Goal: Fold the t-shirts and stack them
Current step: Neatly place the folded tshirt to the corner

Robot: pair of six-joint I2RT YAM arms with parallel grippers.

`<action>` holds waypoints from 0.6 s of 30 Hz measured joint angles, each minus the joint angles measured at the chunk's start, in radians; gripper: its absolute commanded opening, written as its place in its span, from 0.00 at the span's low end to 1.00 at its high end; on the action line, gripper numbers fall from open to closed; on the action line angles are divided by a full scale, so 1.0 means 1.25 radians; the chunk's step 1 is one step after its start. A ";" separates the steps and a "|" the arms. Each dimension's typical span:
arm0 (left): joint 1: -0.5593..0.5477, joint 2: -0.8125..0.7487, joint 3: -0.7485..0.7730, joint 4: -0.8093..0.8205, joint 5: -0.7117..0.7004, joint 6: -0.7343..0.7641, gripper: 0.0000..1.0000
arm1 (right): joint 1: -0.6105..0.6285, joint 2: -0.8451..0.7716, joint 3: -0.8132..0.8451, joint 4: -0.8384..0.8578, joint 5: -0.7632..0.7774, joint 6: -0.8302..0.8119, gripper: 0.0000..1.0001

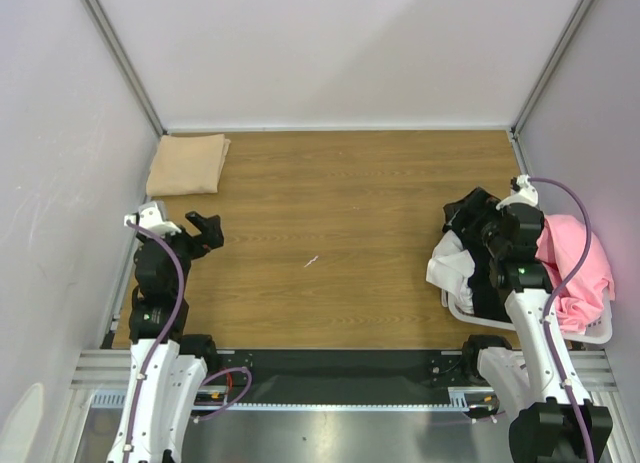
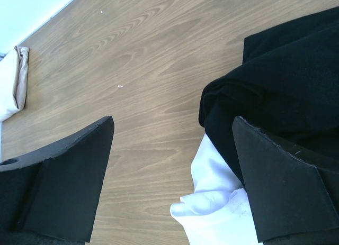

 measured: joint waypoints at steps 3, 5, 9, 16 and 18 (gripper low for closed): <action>0.000 -0.005 -0.002 -0.001 0.004 0.002 1.00 | 0.000 0.000 -0.005 -0.002 0.001 0.000 1.00; 0.000 -0.005 -0.003 0.000 0.005 0.005 1.00 | 0.000 0.000 -0.006 -0.005 0.002 -0.001 1.00; 0.000 -0.005 -0.003 0.000 0.005 0.006 1.00 | 0.000 0.000 -0.006 -0.008 0.004 -0.001 1.00; 0.000 -0.003 -0.007 0.000 0.005 0.006 1.00 | 0.000 0.000 -0.006 -0.008 0.003 -0.001 1.00; -0.001 0.000 -0.007 -0.001 0.005 0.006 1.00 | 0.000 0.000 -0.006 -0.008 0.003 -0.001 1.00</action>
